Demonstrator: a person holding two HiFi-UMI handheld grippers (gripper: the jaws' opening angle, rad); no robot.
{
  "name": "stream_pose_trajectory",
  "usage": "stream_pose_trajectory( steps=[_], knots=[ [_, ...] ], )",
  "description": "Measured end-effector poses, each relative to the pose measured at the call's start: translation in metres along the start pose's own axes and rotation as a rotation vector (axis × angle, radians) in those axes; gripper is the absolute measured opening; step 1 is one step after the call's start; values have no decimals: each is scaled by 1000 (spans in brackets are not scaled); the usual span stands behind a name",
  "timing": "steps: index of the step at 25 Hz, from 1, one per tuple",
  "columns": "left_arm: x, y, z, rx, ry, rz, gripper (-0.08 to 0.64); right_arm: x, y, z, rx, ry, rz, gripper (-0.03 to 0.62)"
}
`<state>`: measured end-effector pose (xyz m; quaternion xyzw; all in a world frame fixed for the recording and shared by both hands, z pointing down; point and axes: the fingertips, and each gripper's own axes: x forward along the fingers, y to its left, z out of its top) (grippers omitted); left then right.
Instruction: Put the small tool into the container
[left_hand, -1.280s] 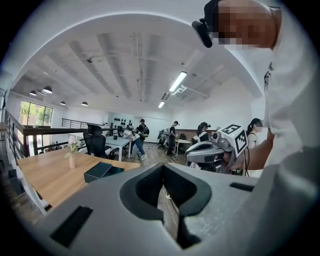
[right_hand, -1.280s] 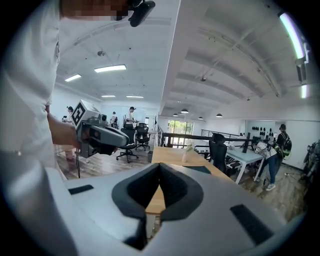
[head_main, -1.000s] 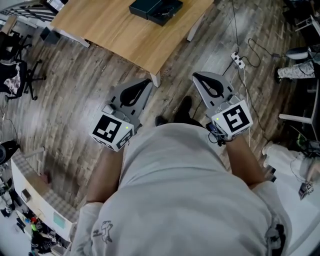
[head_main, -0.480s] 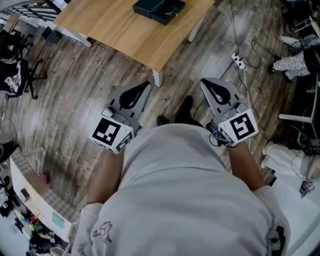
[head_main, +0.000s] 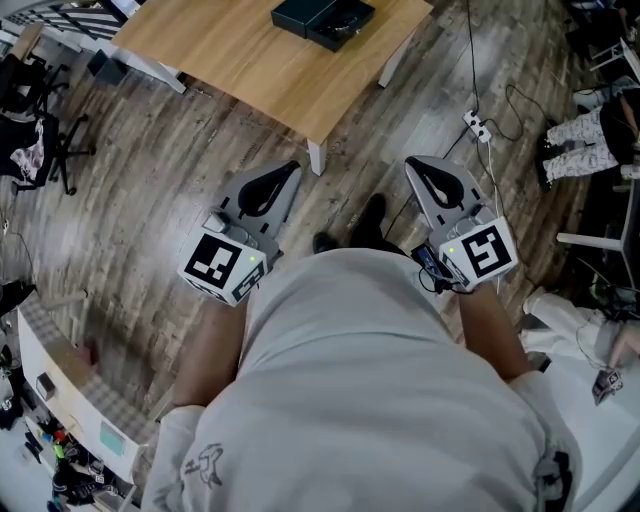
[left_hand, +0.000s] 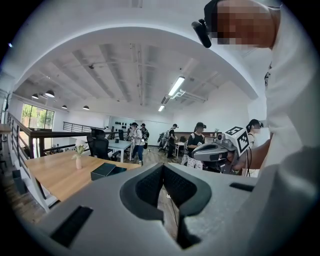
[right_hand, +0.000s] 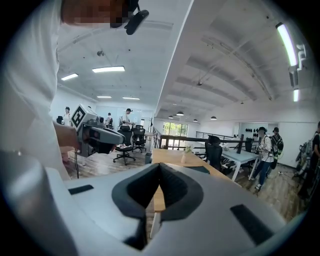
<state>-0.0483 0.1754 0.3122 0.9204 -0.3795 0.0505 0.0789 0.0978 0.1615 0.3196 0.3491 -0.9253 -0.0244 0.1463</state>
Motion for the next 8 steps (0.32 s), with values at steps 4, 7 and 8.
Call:
stream_pose_trajectory(
  steps=[4, 7, 8],
  knots=[
    [5, -1, 0, 1, -1, -1, 6, -1, -3, -1, -2, 0, 3, 5],
    [10, -1, 3, -1, -1, -2, 6, -2, -10, -1, 7, -1, 3, 6],
    [12, -1, 4, 0, -2, -2, 6, -2, -13, -1, 12, -2, 3, 6]
  ],
)
